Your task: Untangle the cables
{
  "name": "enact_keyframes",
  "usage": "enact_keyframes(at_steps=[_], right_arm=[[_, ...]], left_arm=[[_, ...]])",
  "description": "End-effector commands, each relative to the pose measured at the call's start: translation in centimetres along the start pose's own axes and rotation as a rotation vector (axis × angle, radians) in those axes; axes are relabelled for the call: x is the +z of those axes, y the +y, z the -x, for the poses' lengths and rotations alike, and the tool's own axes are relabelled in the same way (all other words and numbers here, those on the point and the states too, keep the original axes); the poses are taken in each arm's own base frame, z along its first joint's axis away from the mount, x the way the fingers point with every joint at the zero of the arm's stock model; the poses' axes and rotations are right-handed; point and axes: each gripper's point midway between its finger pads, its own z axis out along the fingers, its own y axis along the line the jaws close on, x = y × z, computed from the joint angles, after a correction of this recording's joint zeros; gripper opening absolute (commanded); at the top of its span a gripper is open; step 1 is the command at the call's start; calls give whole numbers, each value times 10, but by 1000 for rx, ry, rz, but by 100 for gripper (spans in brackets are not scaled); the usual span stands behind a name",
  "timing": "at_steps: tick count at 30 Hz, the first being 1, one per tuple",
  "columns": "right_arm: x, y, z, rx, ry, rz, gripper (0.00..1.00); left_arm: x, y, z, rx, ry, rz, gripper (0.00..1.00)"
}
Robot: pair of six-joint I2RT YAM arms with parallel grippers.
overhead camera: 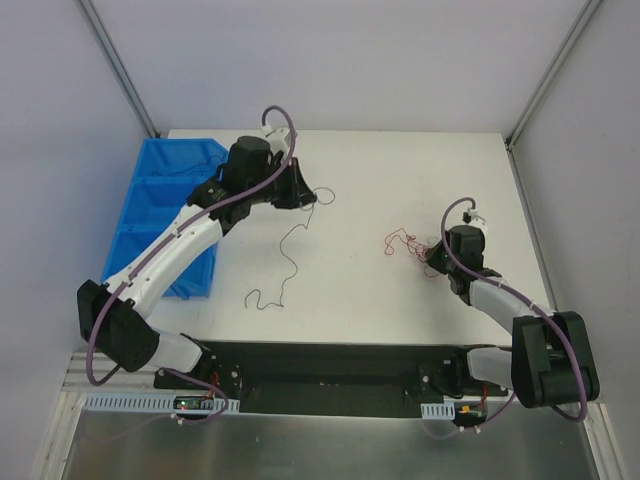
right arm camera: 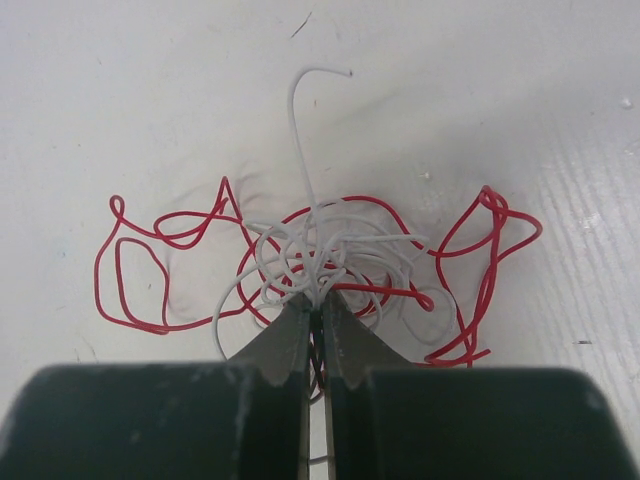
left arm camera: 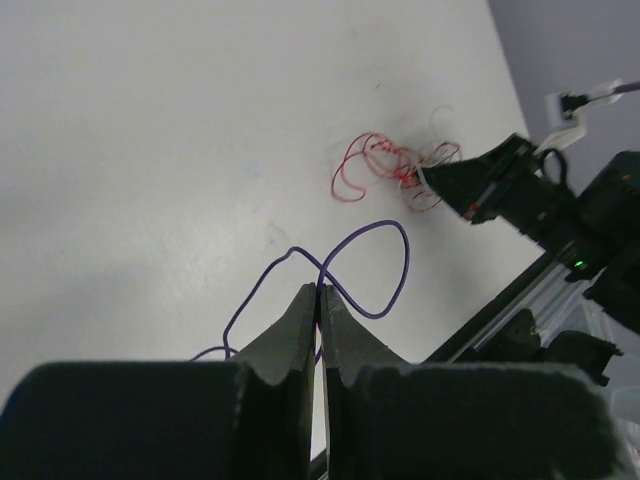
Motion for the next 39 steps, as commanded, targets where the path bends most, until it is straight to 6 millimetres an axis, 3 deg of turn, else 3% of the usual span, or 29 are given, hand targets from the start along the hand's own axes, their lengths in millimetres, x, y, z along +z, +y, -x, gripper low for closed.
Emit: enact_keyframes(at_steps=[1,3,6,9,12,17,20,26,30,34,35,36,39], right_arm=[[4,12,4,-8,-1,56,1],[5,14,2,-7,13,65,1],[6,15,2,-6,16,69,1],[5,22,-1,-9,34,104,1],[5,23,-1,-7,37,114,1],[7,28,-4,4,57,134,1],[9,30,-4,5,65,143,1],[9,31,-6,6,72,148,1],[10,32,-8,8,82,154,1],[11,32,-9,9,86,153,1],[10,32,-10,7,89,156,1],[11,33,-9,8,89,156,1],[11,34,-10,10,93,163,1]], left_arm=[[1,-50,54,11,-69,-151,0],[7,-57,63,-1,-69,-172,0],[21,-50,55,-41,-33,-162,0],[39,-25,15,-104,60,-116,0],[51,6,-36,-148,169,-59,0],[43,68,-94,-74,205,141,0],[40,86,-112,-65,230,194,0],[42,87,-121,-66,253,187,3],[38,83,-115,-54,229,179,26],[22,86,-107,-40,190,226,65],[16,88,-105,-36,182,245,82],[11,92,-104,-32,177,273,91],[-4,108,-100,-52,151,379,99]])
